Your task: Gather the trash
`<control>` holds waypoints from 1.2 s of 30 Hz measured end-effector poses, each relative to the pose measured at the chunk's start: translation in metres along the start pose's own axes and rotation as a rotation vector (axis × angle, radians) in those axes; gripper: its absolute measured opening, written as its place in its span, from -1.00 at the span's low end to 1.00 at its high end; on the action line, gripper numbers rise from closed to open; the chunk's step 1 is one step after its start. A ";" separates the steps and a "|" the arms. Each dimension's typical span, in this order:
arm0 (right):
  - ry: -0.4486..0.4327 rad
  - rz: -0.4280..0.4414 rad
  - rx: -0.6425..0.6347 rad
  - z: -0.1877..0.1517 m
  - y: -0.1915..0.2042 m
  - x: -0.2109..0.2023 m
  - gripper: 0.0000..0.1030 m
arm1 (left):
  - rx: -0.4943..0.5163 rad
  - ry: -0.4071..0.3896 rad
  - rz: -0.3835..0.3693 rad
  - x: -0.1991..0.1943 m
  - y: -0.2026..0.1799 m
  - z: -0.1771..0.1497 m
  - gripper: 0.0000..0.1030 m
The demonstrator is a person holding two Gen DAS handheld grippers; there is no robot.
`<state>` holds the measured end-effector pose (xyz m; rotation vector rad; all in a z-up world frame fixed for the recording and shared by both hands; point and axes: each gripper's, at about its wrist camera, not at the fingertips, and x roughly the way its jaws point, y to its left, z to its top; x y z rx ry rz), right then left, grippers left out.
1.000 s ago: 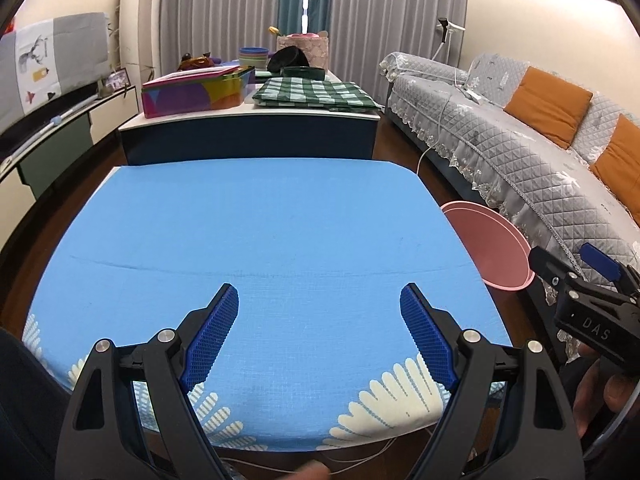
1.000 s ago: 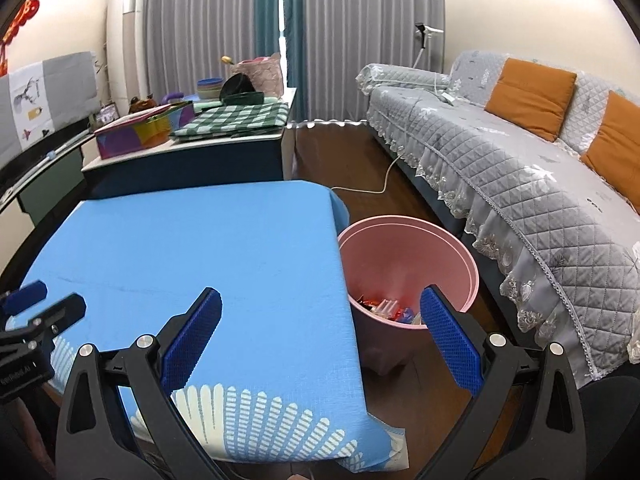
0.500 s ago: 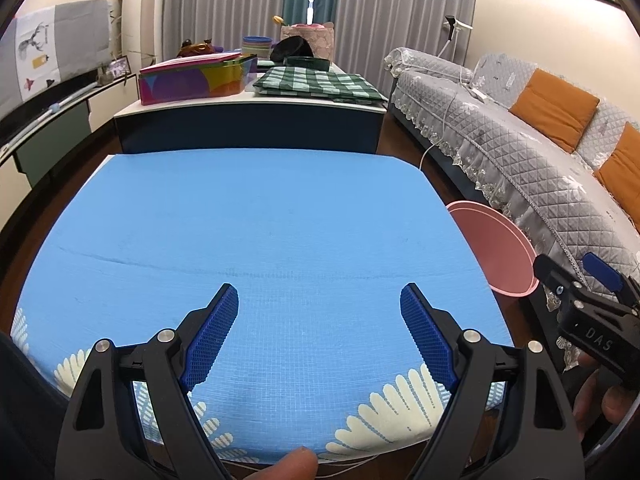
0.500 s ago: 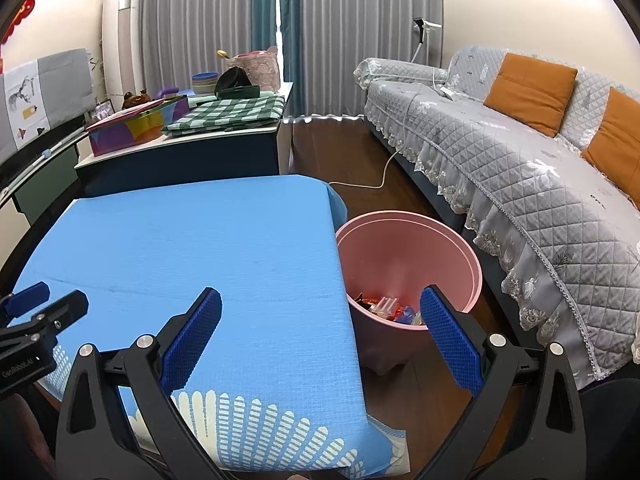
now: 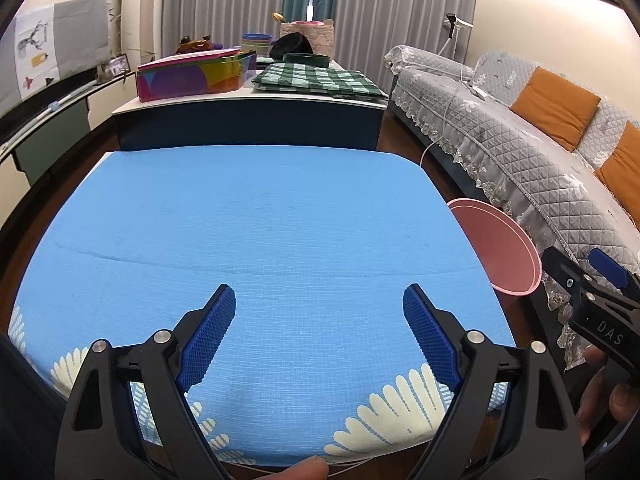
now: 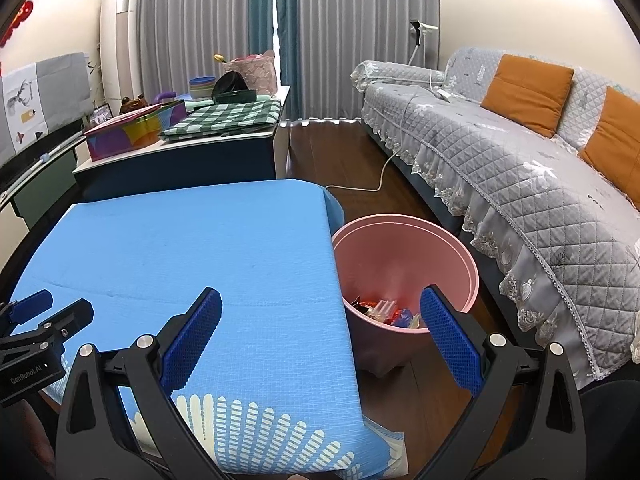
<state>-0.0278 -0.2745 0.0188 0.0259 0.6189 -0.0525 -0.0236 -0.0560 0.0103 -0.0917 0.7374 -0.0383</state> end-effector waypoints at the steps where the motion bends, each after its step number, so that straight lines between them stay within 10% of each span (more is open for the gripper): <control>1: 0.000 0.000 -0.001 0.000 0.000 0.000 0.90 | 0.000 -0.001 0.000 0.000 0.000 0.000 0.62; 36: 0.000 -0.017 -0.007 -0.001 0.001 0.002 0.90 | 0.005 0.015 0.002 0.004 -0.003 -0.002 0.85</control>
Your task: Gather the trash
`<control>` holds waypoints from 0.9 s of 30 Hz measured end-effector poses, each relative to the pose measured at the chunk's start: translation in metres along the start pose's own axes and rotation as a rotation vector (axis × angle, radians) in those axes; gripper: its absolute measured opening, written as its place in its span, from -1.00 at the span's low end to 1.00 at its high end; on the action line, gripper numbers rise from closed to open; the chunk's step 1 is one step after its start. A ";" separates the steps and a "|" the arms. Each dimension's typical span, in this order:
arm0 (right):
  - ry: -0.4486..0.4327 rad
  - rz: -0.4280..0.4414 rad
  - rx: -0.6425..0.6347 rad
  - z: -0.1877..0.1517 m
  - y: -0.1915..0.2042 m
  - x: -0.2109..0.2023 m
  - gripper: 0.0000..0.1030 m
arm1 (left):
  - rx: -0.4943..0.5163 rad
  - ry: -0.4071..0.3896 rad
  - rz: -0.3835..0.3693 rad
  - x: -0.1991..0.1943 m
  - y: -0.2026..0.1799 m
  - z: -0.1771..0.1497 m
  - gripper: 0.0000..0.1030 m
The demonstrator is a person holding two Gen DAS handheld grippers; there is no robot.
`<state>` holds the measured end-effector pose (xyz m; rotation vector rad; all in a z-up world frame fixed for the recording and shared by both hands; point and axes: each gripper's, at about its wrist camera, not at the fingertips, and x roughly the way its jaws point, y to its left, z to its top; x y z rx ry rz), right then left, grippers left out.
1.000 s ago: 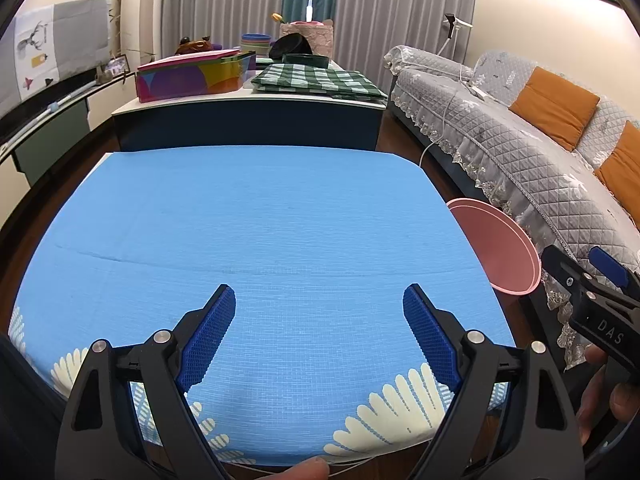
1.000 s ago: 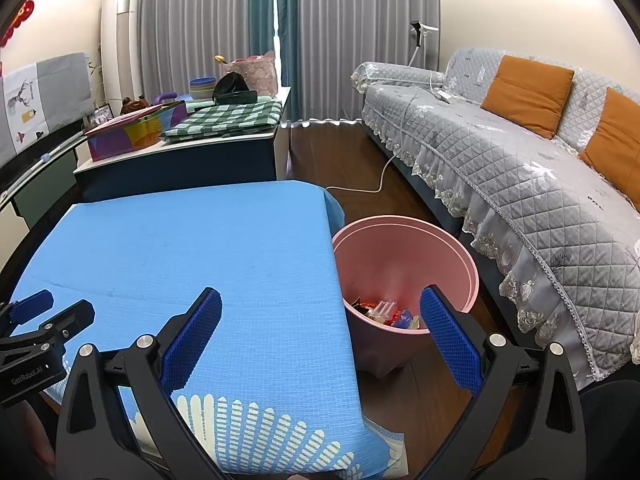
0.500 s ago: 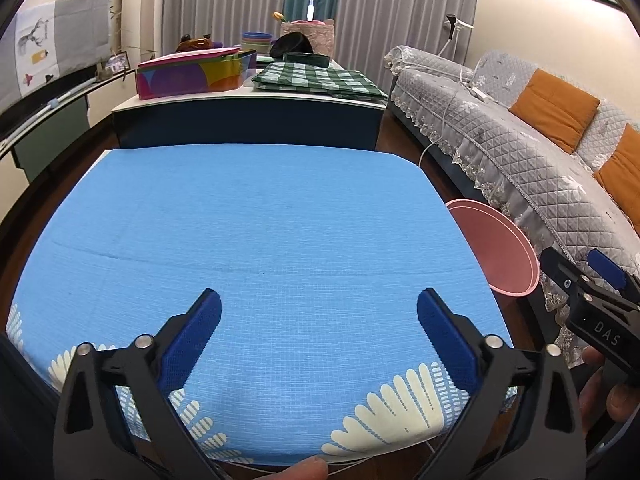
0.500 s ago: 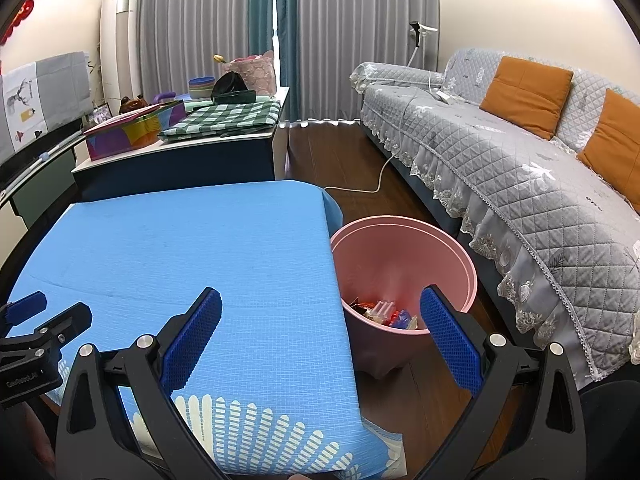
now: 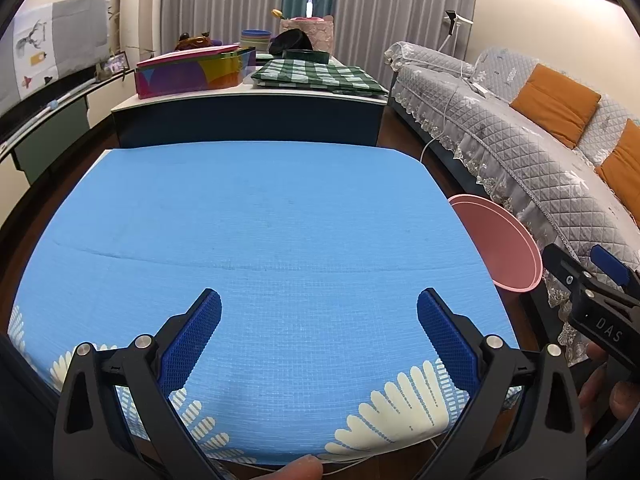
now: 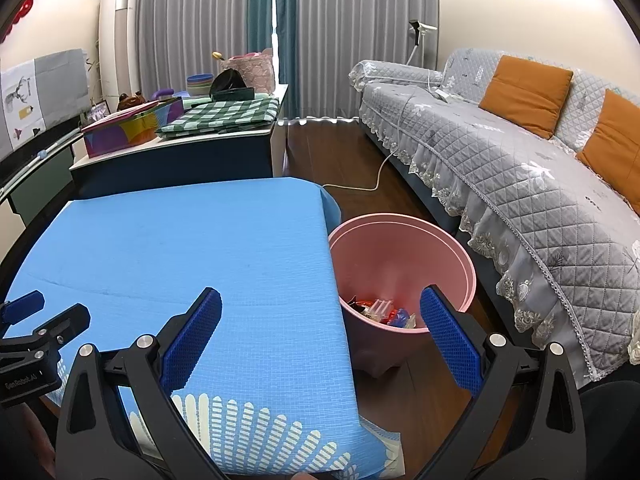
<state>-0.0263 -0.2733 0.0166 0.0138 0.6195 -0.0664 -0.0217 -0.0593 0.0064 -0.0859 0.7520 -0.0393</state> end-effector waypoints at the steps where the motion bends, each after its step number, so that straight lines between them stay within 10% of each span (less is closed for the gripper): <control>1: -0.003 -0.002 0.001 0.000 0.000 0.000 0.90 | 0.003 0.001 -0.001 0.000 -0.001 0.000 0.85; 27: -0.007 -0.002 0.002 0.000 -0.001 -0.003 0.90 | 0.005 -0.001 -0.027 -0.001 -0.002 -0.002 0.85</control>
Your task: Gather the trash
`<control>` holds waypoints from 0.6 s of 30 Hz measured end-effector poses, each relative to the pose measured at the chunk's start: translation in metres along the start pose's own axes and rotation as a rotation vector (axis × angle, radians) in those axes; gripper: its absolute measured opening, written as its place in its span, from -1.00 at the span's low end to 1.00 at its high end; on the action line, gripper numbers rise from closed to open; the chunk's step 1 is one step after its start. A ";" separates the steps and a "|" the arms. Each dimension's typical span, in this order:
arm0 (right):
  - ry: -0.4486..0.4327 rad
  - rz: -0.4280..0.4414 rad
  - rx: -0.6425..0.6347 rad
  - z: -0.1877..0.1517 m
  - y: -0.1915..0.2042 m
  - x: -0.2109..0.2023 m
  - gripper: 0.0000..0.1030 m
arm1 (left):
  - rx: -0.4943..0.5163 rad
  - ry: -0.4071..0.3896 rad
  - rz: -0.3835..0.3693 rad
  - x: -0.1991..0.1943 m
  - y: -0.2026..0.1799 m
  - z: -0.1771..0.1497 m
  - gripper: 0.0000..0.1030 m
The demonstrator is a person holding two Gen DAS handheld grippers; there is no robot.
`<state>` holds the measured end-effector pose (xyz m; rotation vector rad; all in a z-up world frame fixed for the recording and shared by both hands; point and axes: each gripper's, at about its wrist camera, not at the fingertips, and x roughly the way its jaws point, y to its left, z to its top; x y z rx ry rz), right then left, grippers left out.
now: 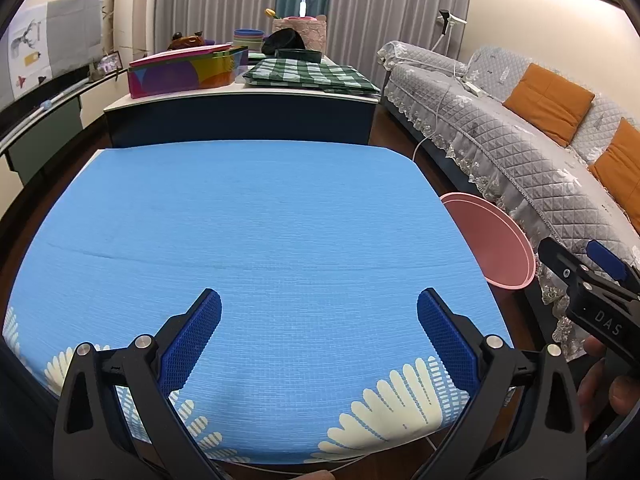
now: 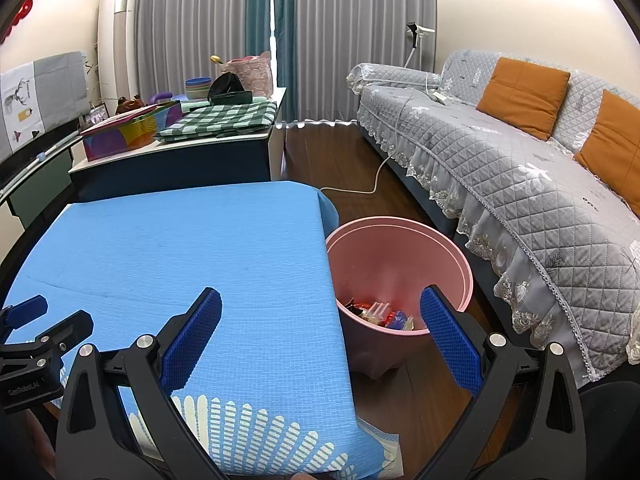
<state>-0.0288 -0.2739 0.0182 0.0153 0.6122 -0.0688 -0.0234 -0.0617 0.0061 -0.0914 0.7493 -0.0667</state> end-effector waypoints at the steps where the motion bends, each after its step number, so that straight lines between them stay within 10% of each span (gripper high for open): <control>1: 0.000 0.000 0.001 0.000 0.000 0.000 0.90 | 0.000 -0.002 -0.002 0.000 -0.001 0.000 0.85; 18: -0.001 -0.002 0.001 0.000 0.000 0.000 0.90 | -0.014 0.010 -0.004 0.003 -0.001 0.000 0.85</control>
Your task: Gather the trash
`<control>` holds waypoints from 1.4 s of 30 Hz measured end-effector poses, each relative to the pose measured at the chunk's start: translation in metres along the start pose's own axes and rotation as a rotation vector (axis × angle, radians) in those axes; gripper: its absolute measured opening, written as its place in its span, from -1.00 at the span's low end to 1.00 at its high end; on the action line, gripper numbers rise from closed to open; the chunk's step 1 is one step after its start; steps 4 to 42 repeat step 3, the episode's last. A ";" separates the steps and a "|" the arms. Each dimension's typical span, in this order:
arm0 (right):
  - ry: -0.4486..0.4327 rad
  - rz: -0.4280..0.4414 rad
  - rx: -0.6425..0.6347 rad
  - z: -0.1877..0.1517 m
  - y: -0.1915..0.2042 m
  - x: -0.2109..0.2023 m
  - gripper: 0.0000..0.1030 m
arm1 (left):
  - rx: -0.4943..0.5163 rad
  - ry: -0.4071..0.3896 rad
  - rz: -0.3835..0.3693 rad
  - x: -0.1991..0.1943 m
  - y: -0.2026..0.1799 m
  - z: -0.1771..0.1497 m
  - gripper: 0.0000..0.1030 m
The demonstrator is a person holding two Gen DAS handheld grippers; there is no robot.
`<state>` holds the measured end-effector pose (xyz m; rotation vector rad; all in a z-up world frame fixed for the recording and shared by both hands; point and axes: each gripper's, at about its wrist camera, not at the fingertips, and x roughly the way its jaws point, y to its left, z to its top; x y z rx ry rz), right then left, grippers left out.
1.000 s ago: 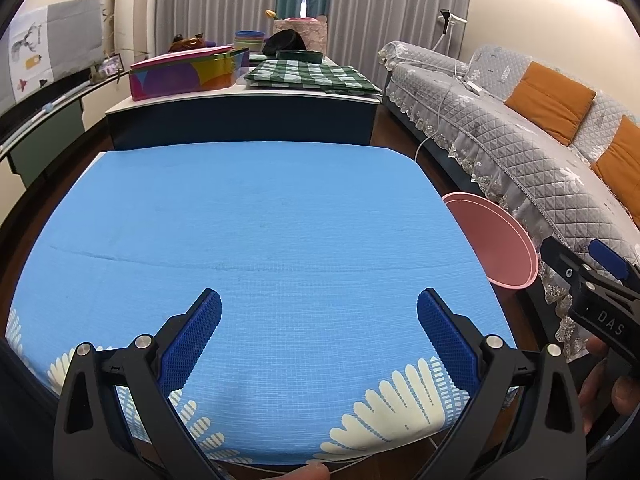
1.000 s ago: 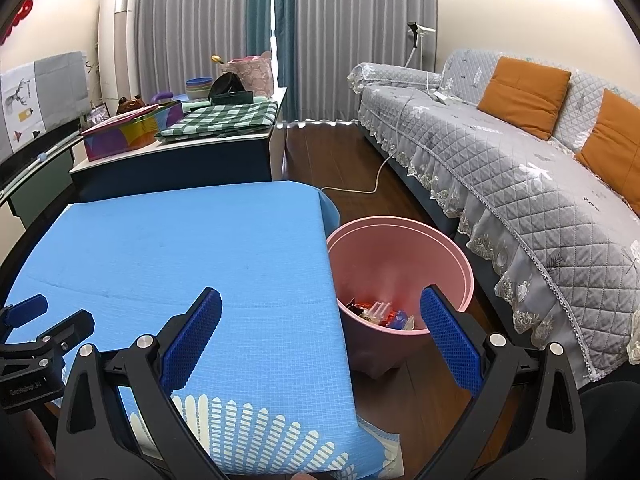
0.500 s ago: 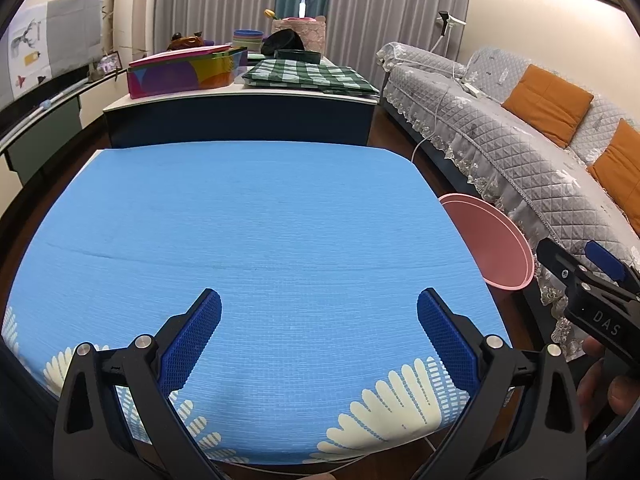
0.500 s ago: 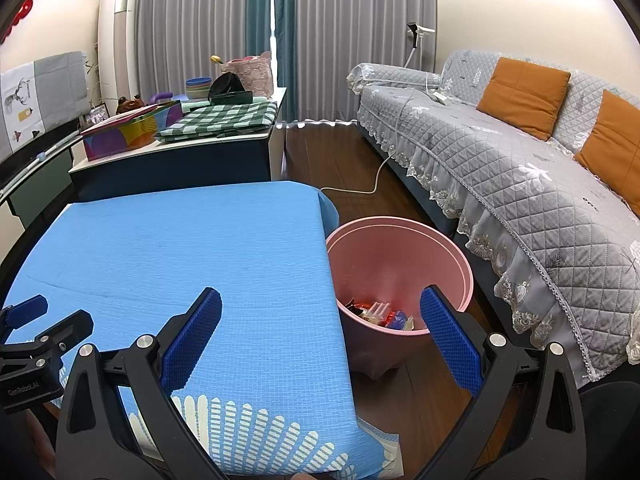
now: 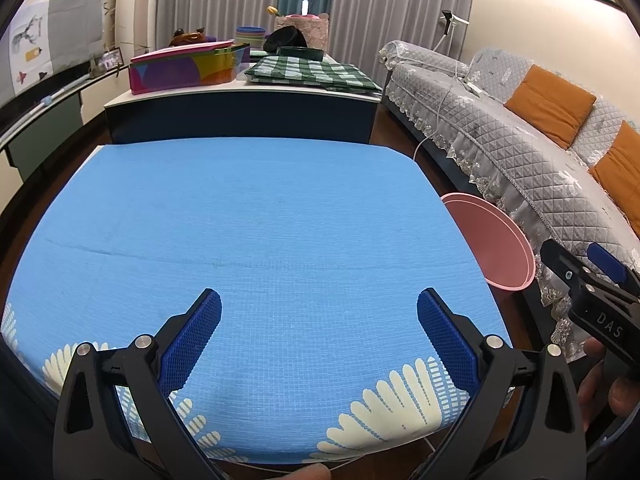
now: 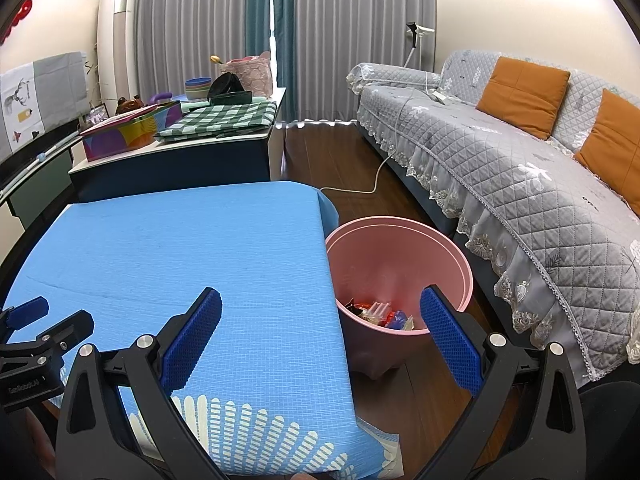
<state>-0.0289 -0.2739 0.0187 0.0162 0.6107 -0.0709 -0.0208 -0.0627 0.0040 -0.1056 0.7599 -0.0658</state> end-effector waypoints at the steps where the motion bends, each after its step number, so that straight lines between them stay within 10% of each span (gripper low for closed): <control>1: 0.001 0.000 -0.001 0.000 0.000 0.000 0.90 | 0.000 0.001 0.000 0.000 0.000 0.000 0.85; 42: 0.001 0.000 -0.001 0.000 0.000 0.000 0.90 | 0.001 0.000 0.000 -0.001 0.001 0.000 0.85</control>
